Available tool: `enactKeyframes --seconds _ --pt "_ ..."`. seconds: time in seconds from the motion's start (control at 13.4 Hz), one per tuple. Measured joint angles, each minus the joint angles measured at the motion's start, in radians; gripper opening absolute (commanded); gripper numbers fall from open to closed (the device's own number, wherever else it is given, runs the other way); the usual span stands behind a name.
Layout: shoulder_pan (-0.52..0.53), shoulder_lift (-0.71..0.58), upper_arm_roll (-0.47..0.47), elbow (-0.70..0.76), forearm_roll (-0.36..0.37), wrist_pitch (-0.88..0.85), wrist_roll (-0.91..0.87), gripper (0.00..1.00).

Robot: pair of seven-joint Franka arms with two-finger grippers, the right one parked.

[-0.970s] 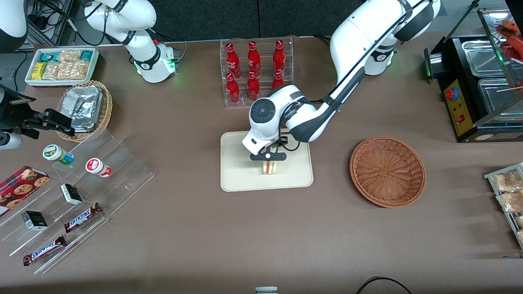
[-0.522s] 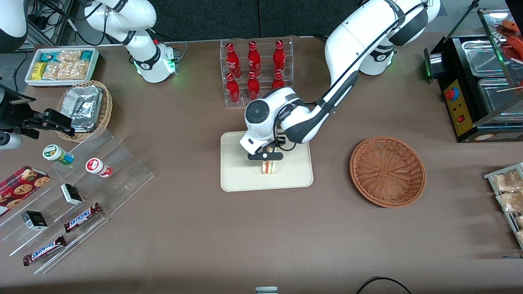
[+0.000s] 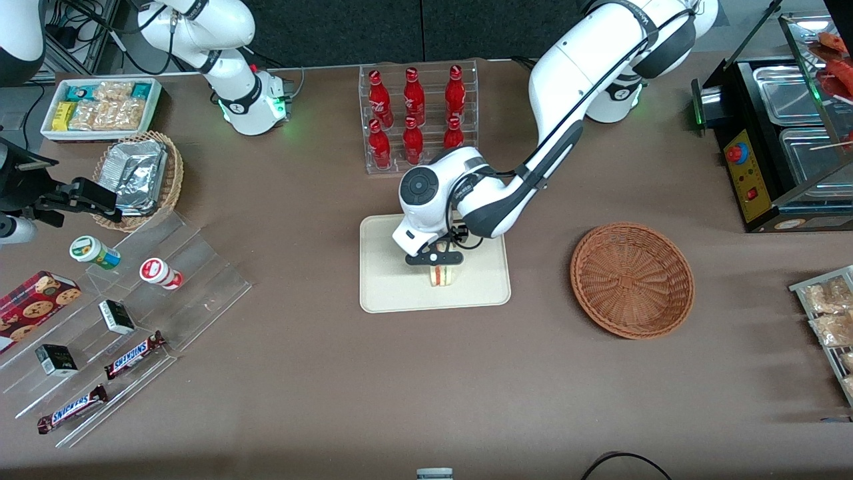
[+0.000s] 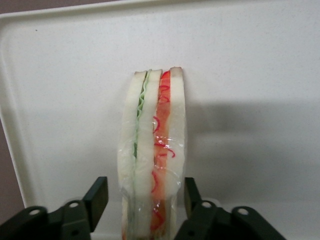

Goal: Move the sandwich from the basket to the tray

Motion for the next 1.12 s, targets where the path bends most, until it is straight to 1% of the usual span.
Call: enactKeyframes --seconds 0.3,0.52,0.75,0.9,1.04,1.12 --pt "0.003 0.000 0.001 0.013 0.000 -0.015 -0.006 1.00" --pt "0.006 -0.015 0.001 0.069 -0.004 -0.076 -0.023 1.00" --pt "0.030 -0.076 0.001 0.118 -0.040 -0.147 -0.033 1.00" --pt "0.070 -0.131 0.003 0.133 -0.068 -0.208 -0.035 1.00" --pt "0.154 -0.197 0.004 0.135 -0.134 -0.263 -0.030 1.00" --pt "0.203 -0.229 0.005 0.134 -0.154 -0.302 -0.012 1.00"
